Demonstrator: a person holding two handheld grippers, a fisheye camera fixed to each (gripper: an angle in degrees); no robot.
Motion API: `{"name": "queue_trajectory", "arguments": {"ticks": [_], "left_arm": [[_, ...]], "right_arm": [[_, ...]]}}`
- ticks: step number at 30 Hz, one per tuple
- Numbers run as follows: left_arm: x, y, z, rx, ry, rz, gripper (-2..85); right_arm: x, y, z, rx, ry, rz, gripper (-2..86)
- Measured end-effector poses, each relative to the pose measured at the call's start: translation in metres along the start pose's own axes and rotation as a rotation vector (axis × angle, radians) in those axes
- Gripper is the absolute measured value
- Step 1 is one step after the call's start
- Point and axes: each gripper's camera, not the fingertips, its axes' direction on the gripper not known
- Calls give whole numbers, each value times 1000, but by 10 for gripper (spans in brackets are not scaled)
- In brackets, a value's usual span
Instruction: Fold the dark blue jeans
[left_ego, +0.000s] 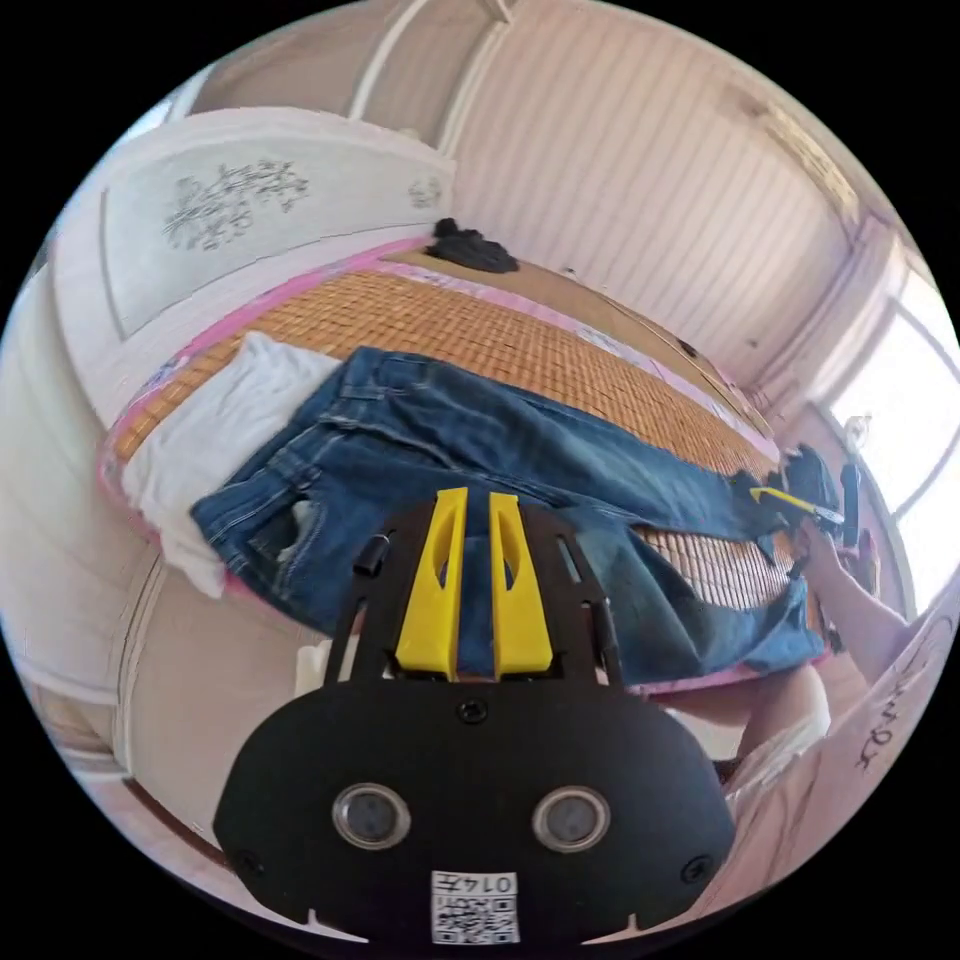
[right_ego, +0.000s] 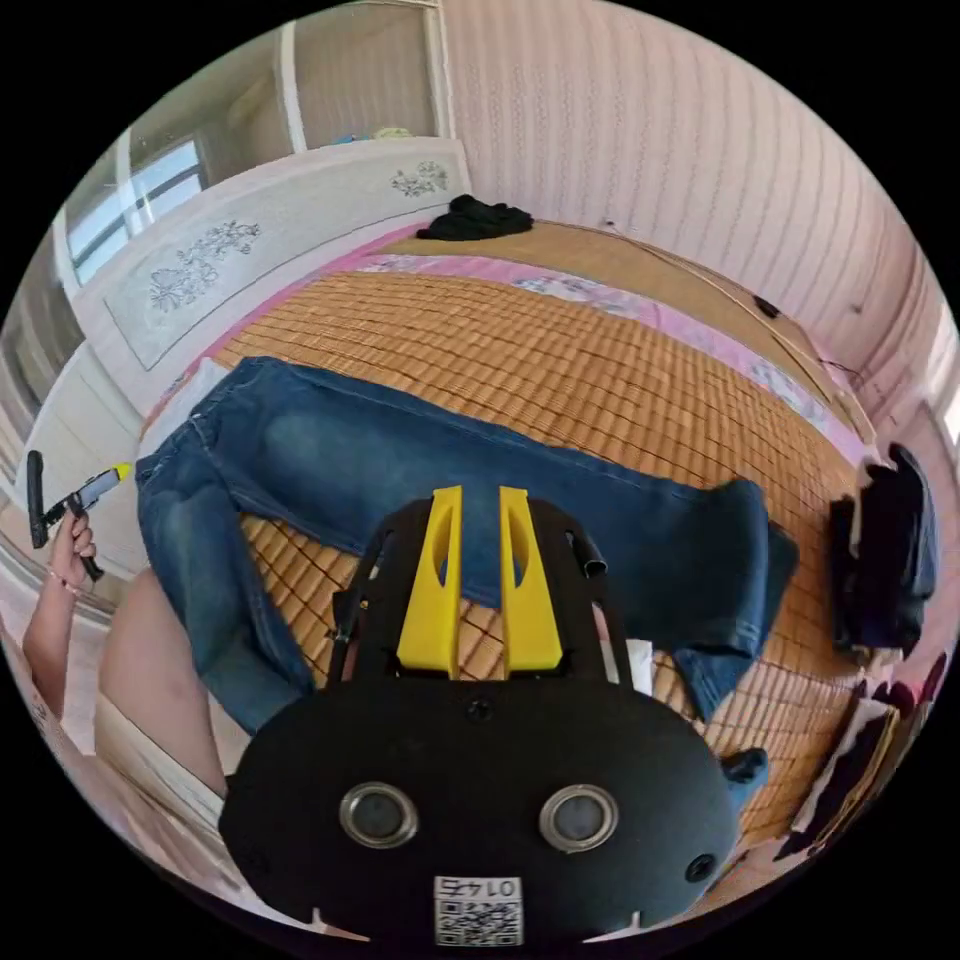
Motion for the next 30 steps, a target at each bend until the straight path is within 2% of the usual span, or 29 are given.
{"name": "queue_trajectory", "arguments": {"ticks": [2,4,8,12,15,16,21,24,26,28,30], "left_arm": [[66,-18,28,-36,83,170,58],[109,-31,53,-54,161,265,61],[187,-57,126,-154,248,352,62],[232,-67,189,-297,256,389,61],[254,-65,228,-410,191,420,55],[259,-65,232,-373,180,428,51],[280,-70,247,-417,179,426,12],[300,-71,255,-425,135,463,-5],[314,-70,261,-417,124,494,-8],[321,-72,266,-444,156,472,-8],[330,-76,258,-434,206,465,-7]], "right_arm": [[66,56,-16,-59,278,133,64],[105,83,-17,-115,341,240,65],[161,102,15,-182,235,459,78],[173,100,53,-218,206,487,94],[169,109,65,-182,219,424,85],[169,114,67,-164,214,411,77],[173,128,76,-166,182,311,7],[197,130,60,-146,294,253,1],[240,135,44,-128,350,307,5],[275,143,45,-150,252,377,17],[300,154,44,-189,279,516,28]]}}
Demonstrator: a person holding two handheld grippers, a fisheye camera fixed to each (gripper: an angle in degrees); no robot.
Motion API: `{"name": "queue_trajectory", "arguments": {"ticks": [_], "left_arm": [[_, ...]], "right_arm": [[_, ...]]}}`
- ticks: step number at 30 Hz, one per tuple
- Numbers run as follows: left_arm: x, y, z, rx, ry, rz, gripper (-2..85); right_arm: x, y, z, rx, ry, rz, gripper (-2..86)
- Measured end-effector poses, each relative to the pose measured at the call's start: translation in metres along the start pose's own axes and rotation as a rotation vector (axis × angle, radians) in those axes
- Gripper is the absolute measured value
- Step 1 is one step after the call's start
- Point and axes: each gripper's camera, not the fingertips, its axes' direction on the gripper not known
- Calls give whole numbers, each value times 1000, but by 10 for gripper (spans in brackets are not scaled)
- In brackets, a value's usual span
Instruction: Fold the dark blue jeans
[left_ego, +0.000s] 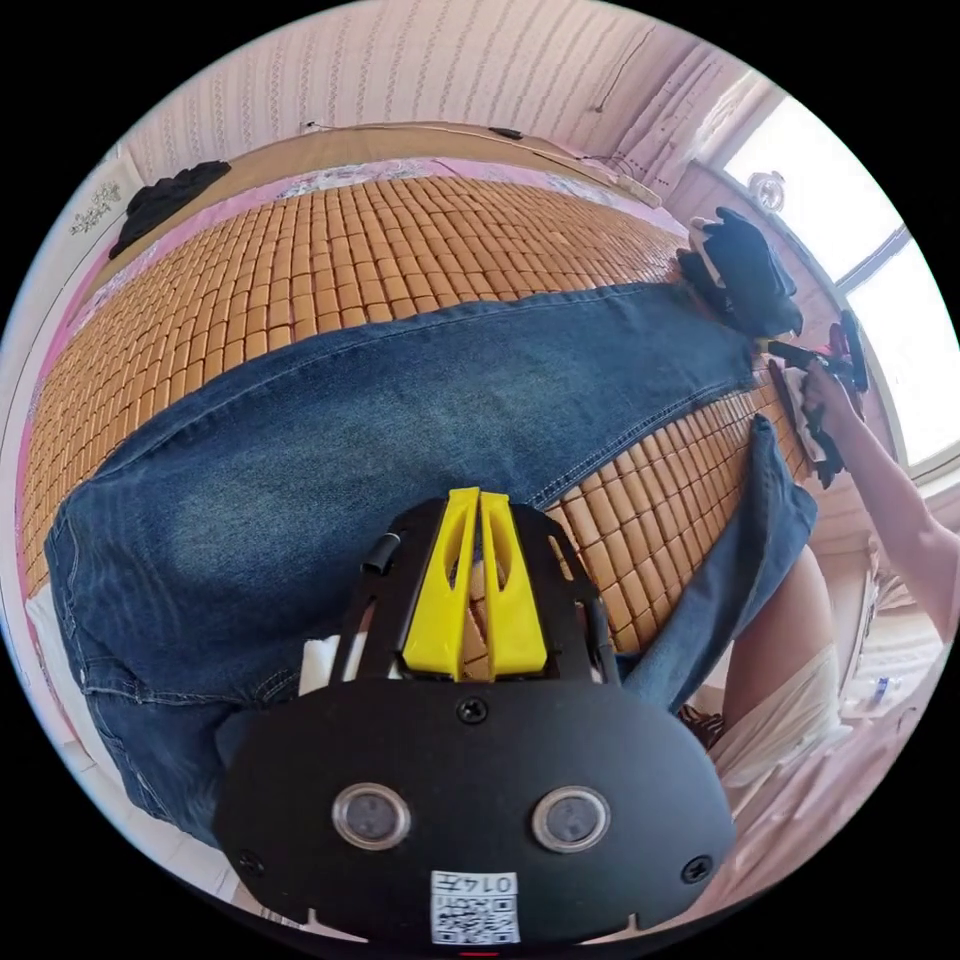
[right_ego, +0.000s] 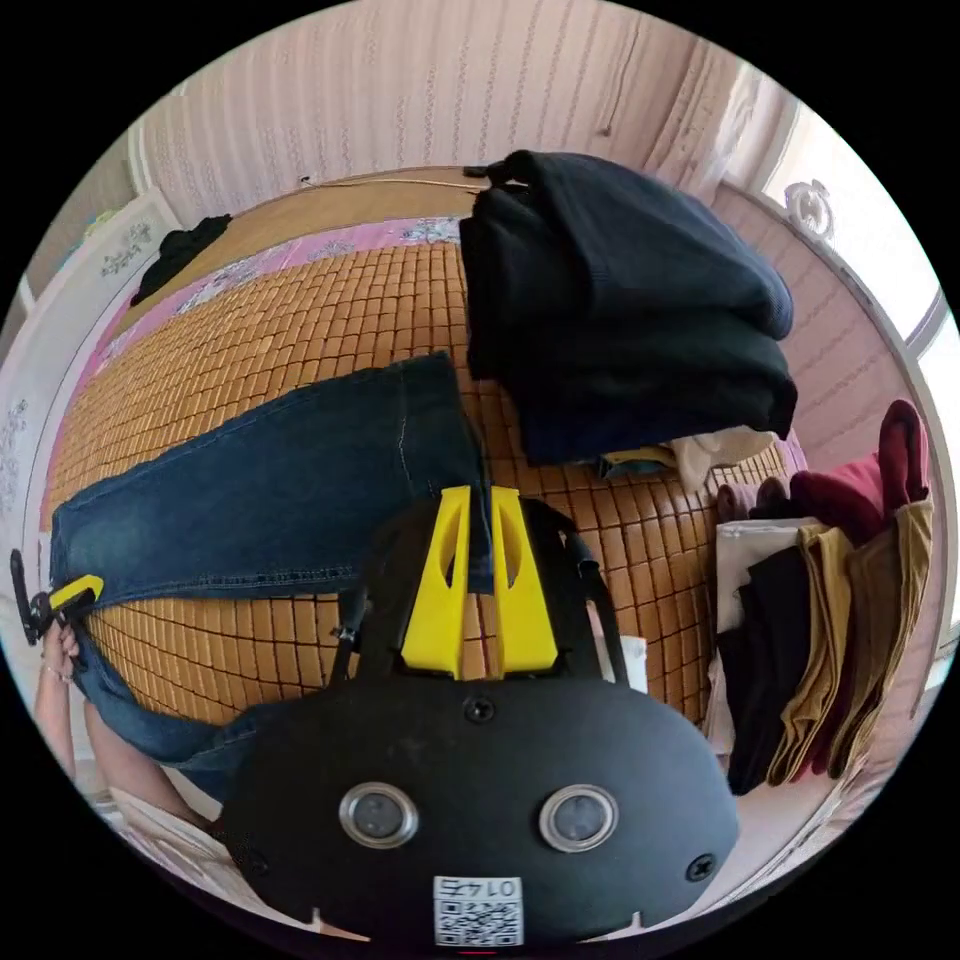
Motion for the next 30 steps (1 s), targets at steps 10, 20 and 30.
{"name": "queue_trajectory", "arguments": {"ticks": [10,20,30], "left_arm": [[130,42,-9,-113,200,431,79],[148,33,48,-273,154,326,0],[145,45,-29,127,311,464,-10]], "right_arm": [[3,118,33,-161,-323,-64,93],[31,127,26,-21,-371,-107,2],[133,233,-86,545,-607,-47,-3]]}}
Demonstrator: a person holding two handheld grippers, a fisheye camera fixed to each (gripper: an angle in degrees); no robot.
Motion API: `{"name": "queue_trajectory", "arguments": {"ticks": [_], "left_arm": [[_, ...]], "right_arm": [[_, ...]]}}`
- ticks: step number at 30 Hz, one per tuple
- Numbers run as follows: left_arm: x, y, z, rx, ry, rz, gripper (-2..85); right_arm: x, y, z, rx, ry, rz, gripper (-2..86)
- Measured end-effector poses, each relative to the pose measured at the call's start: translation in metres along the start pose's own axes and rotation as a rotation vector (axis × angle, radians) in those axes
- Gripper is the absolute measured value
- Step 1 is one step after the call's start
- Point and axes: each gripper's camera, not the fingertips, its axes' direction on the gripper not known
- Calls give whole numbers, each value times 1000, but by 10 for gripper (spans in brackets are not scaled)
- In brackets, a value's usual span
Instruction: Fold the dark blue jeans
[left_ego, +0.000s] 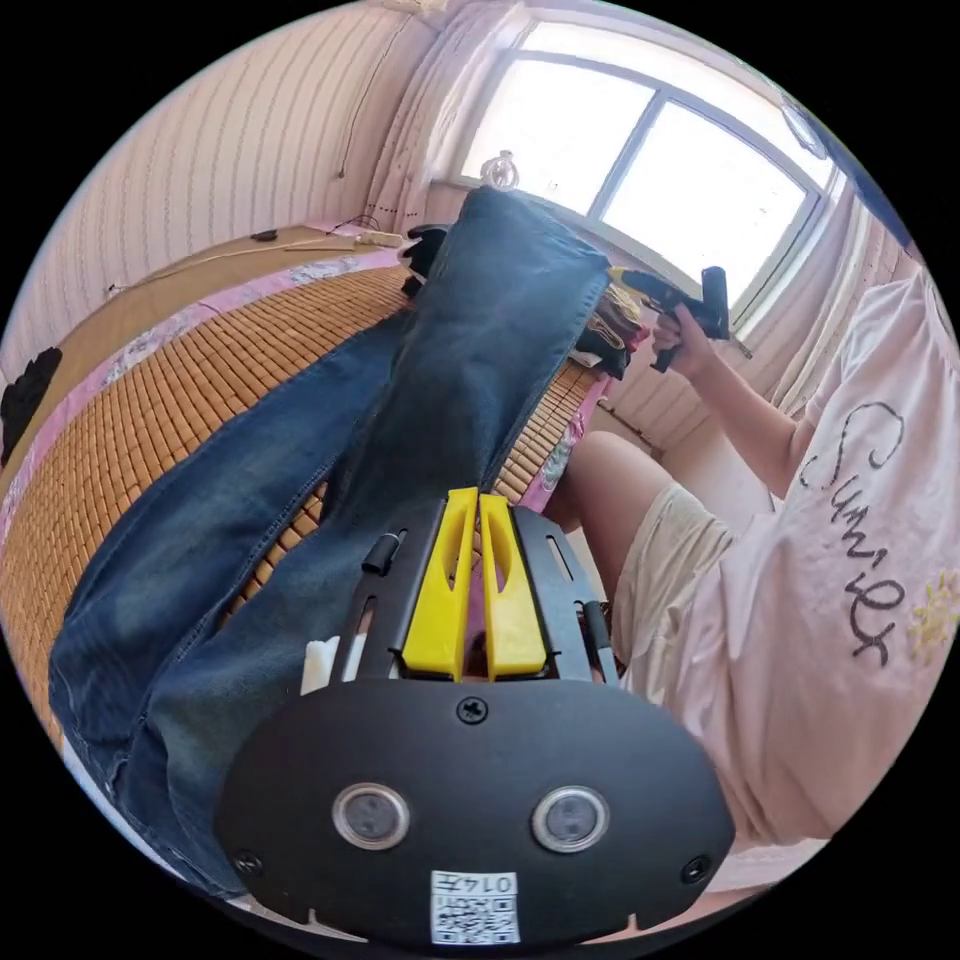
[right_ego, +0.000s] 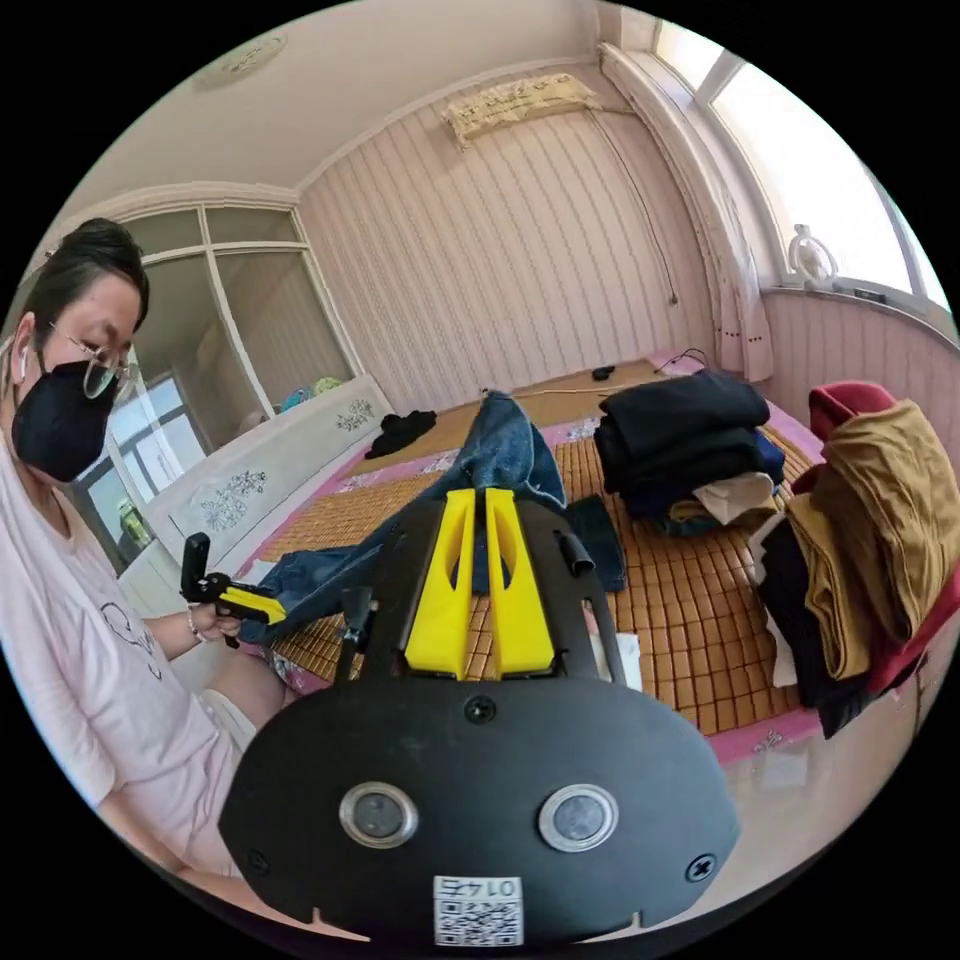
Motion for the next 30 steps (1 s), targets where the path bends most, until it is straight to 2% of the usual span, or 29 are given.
{"name": "queue_trajectory", "arguments": {"ticks": [5,8,11,14,18,20,22,24,27,30], "left_arm": [[-5,15,86,-212,90,-106,-10],[3,17,107,-269,87,-91,-10],[8,17,105,-263,99,-70,-10],[10,13,92,-220,61,-50,-10],[3,7,86,-202,-21,-48,-9],[-4,4,88,-209,-39,-65,-8],[-8,2,89,-201,-33,-81,-7],[-9,1,88,-198,-31,-86,-3],[-9,3,89,-217,-71,-83,26],[-6,5,87,-233,-124,-53,48]], "right_arm": [[77,108,51,-337,231,380,-1],[92,134,58,-393,279,486,1],[96,131,54,-396,297,477,2],[91,111,48,-342,468,423,9],[81,87,69,-309,386,283,46],[84,79,110,-397,351,222,97],[94,74,141,-466,325,223,107],[106,67,164,-493,316,243,101],[120,53,182,-485,322,264,42],[124,27,191,-400,304,240,18]]}}
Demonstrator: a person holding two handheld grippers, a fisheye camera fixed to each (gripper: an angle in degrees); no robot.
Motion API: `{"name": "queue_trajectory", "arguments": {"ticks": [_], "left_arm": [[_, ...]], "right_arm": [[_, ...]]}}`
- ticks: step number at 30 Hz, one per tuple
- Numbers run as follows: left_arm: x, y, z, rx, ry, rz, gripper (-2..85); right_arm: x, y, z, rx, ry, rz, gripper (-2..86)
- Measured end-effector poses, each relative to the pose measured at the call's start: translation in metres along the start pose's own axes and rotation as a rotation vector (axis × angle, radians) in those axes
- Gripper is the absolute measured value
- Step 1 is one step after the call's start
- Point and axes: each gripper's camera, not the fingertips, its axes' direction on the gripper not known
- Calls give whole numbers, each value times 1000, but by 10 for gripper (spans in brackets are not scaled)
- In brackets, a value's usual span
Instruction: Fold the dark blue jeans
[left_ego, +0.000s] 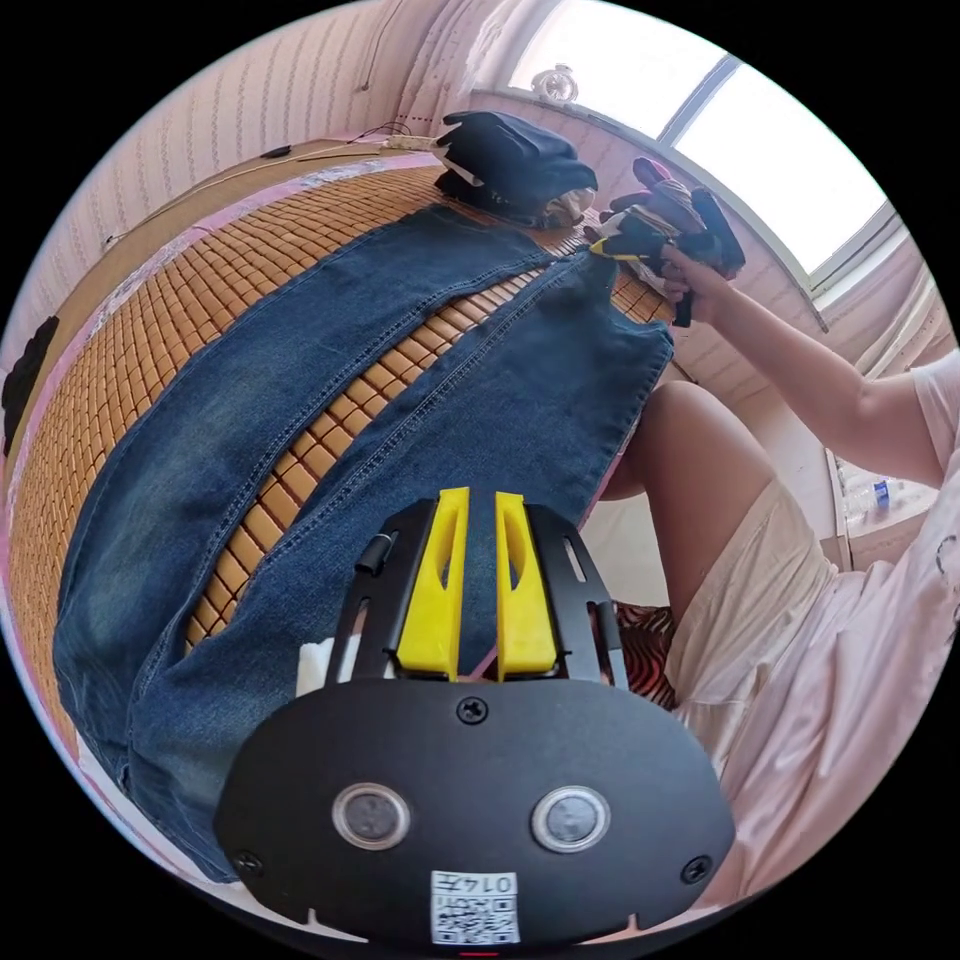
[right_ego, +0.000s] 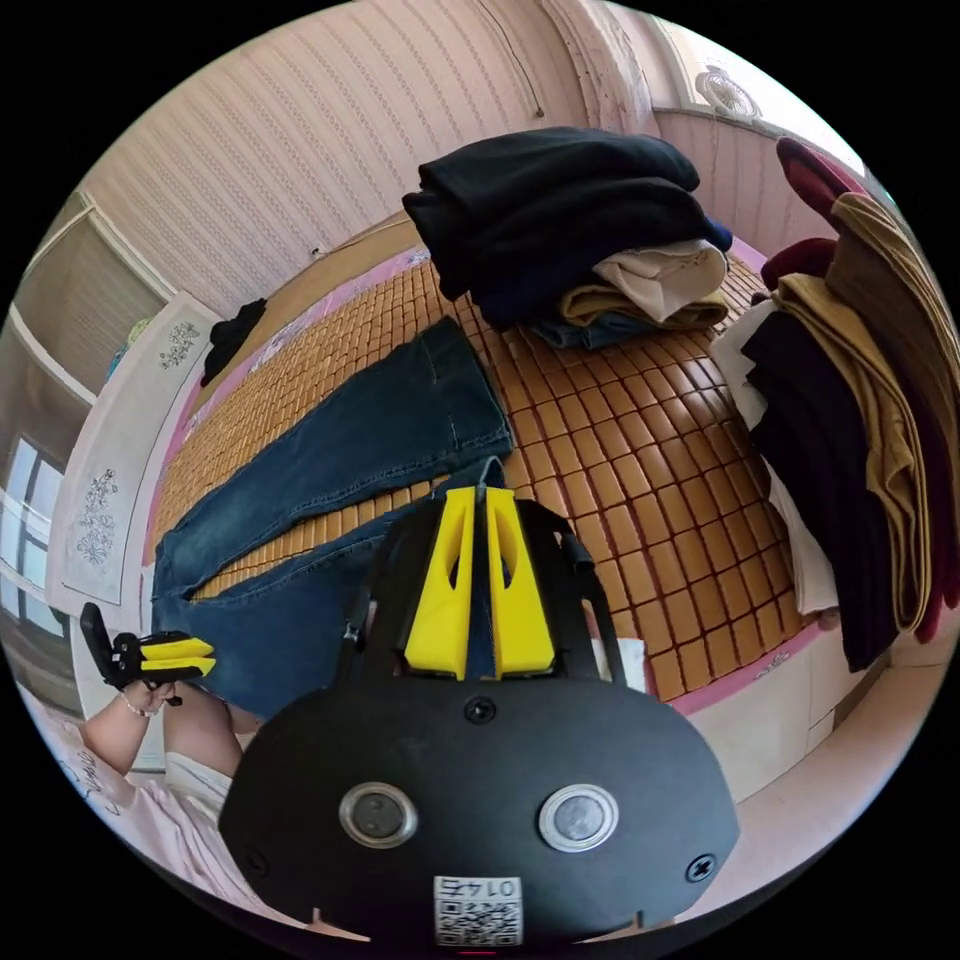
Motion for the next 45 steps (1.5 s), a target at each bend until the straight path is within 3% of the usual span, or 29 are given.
{"name": "queue_trajectory", "arguments": {"ticks": [5,9,13,18,22,27,30,33,37,41,45], "left_arm": [[-6,2,-4,5,-25,-5,56],[-15,5,-10,29,-59,-19,63],[-26,8,-9,29,-149,-21,63],[-42,20,7,-24,-112,-37,45],[-54,37,-6,-33,-70,-83,27],[-70,63,-22,18,-36,-132,20],[-87,89,-54,127,55,-205,25],[-110,134,-103,287,78,-323,34],[-152,231,-182,423,-3,-539,44],[-185,347,-239,373,-274,-813,49],[-214,460,-263,427,-288,-1215,58]], "right_arm": [[-14,-39,28,-13,128,-18,55],[-4,-30,-2,21,24,-32,109],[25,21,-9,-192,67,1,128],[54,72,10,-347,42,180,71],[46,73,-25,-244,67,124,10],[66,79,-7,-363,112,206,29],[71,84,-20,-290,73,281,55],[84,93,-23,-277,-9,351,100],[111,113,-22,-256,-320,568,146],[111,118,-24,-267,-326,616,146],[95,103,-21,-320,-289,566,140]]}}
